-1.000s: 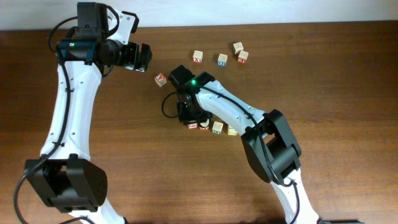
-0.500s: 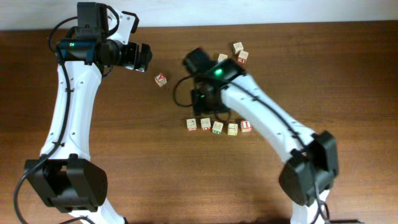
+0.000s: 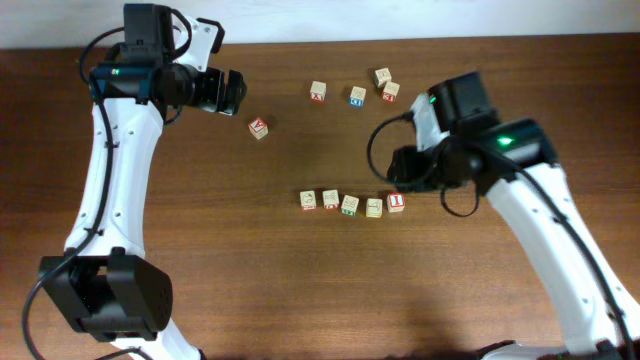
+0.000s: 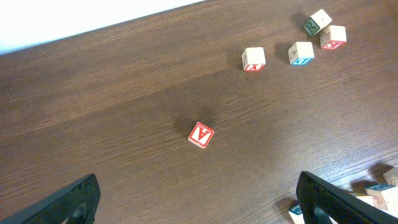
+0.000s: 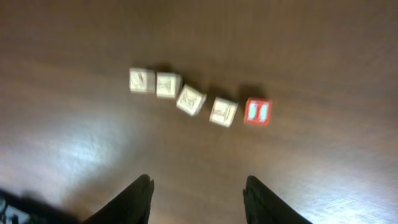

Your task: Rotate 5 blocks

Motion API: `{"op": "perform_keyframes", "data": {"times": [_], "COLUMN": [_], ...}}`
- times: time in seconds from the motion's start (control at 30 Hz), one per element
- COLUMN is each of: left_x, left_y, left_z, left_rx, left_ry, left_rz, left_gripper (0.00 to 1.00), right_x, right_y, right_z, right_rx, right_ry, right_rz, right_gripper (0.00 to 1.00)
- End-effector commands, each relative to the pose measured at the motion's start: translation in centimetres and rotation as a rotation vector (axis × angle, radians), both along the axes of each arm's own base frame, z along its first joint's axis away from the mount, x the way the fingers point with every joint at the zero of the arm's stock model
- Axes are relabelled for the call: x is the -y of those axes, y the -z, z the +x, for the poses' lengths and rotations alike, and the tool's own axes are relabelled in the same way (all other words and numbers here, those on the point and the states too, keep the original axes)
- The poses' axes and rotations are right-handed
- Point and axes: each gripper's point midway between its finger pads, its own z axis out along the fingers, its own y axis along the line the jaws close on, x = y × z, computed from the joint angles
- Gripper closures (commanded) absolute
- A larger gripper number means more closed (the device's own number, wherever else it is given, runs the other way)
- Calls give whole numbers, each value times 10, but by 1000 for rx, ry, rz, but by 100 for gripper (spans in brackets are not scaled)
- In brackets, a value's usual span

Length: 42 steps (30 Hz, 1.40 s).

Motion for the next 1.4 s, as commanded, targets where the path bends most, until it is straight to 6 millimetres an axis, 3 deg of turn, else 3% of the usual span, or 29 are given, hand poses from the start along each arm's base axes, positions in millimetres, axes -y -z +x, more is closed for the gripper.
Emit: {"op": "perform_keyframes", "data": {"times": [0.0, 0.03, 0.07, 0.1, 0.13, 0.17, 0.2, 0.27, 0.3, 0.33, 0.47, 0.53, 0.57, 0.73, 0.97, 1.17, 1.37], "left_x": [22, 35, 43, 48, 45, 38, 29, 41, 44, 49, 71, 72, 72, 73, 73, 95, 95], "left_y": [-3, -4, -2, 6, 21, 42, 71, 113, 124, 148, 191, 196, 196, 199, 209, 210, 210], "left_z": [-14, -23, -30, -39, -44, -47, -56, -66, -69, -75, -87, -90, -90, -93, -107, -116, -117], "left_rx": [-44, -76, -109, -168, -245, -313, -375, -421, -432, -447, -437, -439, -440, -451, -500, -508, -511], "left_ry": [85, 132, 157, 146, 53, -96, -326, -487, -500, -513, -452, -447, -447, -444, -438, -382, -379], "left_rz": [-100, -168, -207, -220, -200, -141, -41, -45, -51, -59, -87, -85, -85, -82, -80, -72, -69], "left_gripper": [1, 1, 16, 50, 69, 77, 100, 100, 100, 100, 100, 100, 100, 100, 100, 100, 100], "right_x": [-13, -16, -22, -27, -36, -47, -60, -77, -80, -80, -87, -89, -89, -101, -88, -101, -117], "right_y": [51, 64, 73, 78, 84, 95, 111, 124, 128, 135, 160, 170, 174, 187, 195, 194, 190], "right_z": [-1, 7, 15, 21, 29, 41, 54, 69, 71, 73, 77, 78, 77, 65, 46, 37, 39], "right_rx": [-93, -90, -75, -63, -45, -29, -15, 19, 25, 25, 13, 4, -4, -54, -183, -205, -172], "right_ry": [0, 14, 7, -3, -16, -17, -17, -32, -33, -15, -27, -29, -22, -10, 119, 85, 52], "right_rz": [49, 56, 61, 63, 68, 78, 86, 104, 94, 71, 47, 43, 36, 32, 6, 36, 67], "right_gripper": [53, 53, 53, 53, 53, 52, 53, 60, 61, 61, 78, 95, 96, 96, 96, 96, 96]}}
